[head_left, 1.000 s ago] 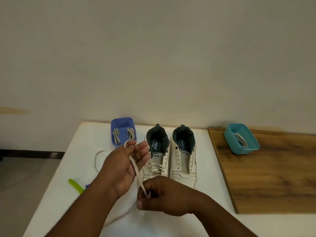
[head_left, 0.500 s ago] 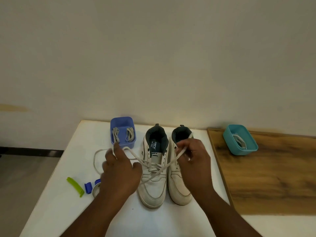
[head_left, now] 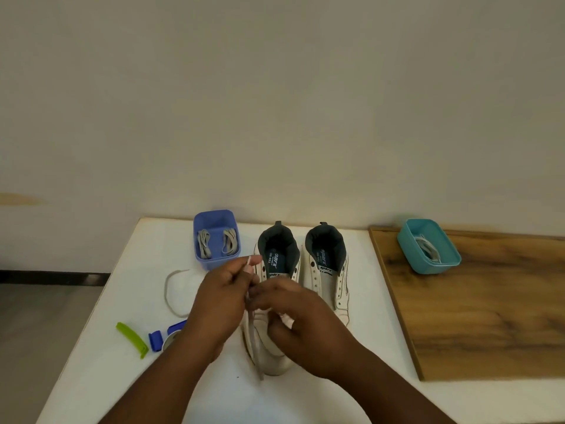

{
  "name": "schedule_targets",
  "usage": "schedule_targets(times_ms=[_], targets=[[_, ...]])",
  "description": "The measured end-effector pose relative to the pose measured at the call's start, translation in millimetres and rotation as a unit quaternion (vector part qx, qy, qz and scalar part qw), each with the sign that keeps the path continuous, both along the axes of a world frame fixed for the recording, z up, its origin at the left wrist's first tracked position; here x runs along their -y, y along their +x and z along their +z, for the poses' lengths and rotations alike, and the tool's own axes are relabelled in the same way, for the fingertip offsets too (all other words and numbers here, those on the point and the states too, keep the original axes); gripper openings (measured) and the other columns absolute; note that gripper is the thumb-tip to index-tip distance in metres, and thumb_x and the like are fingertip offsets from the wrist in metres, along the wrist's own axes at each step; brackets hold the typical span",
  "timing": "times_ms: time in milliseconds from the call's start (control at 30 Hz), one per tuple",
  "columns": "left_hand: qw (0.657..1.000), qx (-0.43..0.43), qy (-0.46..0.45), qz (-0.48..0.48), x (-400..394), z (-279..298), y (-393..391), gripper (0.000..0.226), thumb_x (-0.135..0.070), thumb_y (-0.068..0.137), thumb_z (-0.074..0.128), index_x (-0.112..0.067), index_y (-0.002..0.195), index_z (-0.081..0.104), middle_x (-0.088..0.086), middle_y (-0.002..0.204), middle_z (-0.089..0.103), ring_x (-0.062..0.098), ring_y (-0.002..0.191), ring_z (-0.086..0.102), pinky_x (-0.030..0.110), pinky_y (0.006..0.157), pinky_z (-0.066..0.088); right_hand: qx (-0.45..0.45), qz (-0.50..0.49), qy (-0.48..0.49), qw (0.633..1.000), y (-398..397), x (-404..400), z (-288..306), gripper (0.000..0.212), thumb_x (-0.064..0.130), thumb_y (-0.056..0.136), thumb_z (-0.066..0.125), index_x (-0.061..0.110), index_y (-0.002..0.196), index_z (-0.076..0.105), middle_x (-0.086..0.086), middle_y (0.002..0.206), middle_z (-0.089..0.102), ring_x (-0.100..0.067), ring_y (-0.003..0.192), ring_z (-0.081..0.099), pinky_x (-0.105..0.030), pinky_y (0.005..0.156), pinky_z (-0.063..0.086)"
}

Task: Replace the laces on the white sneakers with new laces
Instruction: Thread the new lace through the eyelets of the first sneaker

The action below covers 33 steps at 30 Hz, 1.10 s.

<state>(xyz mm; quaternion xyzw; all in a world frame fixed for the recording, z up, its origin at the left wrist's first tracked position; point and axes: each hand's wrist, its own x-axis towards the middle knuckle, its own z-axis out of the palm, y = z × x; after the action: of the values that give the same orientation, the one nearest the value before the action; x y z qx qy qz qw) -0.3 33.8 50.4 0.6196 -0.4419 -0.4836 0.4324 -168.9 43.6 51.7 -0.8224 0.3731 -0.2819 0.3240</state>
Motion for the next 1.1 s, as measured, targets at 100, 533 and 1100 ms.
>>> schedule_targets(times_ms=[100, 533, 1100], targets=[[0.989, 0.136, -0.058, 0.006, 1, -6, 1, 0.024, -0.027, 0.1, 0.058, -0.038, 0.119, 0.065, -0.014, 0.091, 0.074, 0.003, 0.084, 0.069, 0.017, 0.078, 0.053, 0.01, -0.206, 0.01, 0.978, -8, 9, -8, 0.018, 0.02, 0.093, 0.069, 0.033, 0.104, 0.066, 0.019, 0.1, 0.064, -0.006, 0.088, 0.063, -0.024, 0.073, 0.055], [0.84, 0.525, -0.139, -0.002, 12, -38, -26, 0.015, -0.042, 0.089, 0.069, -0.044, 0.102, 0.075, -0.009, 0.088, 0.067, 0.021, 0.091, 0.057, 0.043, 0.077, 0.041, -0.175, -0.295, 0.066, 0.937, -26, 20, -42, 0.019, 0.031, 0.098, 0.06, 0.031, 0.116, 0.066, 0.012, 0.1, 0.072, -0.006, 0.087, 0.064, -0.027, 0.082, 0.056], [0.868, 0.49, -0.07, -0.033, 20, -50, -47, 0.021, -0.029, 0.079, 0.081, -0.048, 0.084, 0.074, -0.003, 0.149, 0.044, 0.034, 0.148, 0.018, 0.064, 0.113, 0.013, -0.134, -0.283, 0.1, 0.945, -33, 22, -59, 0.024, 0.042, 0.096, 0.062, 0.034, 0.115, 0.073, 0.013, 0.105, 0.074, -0.008, 0.094, 0.067, -0.032, 0.091, 0.056]])
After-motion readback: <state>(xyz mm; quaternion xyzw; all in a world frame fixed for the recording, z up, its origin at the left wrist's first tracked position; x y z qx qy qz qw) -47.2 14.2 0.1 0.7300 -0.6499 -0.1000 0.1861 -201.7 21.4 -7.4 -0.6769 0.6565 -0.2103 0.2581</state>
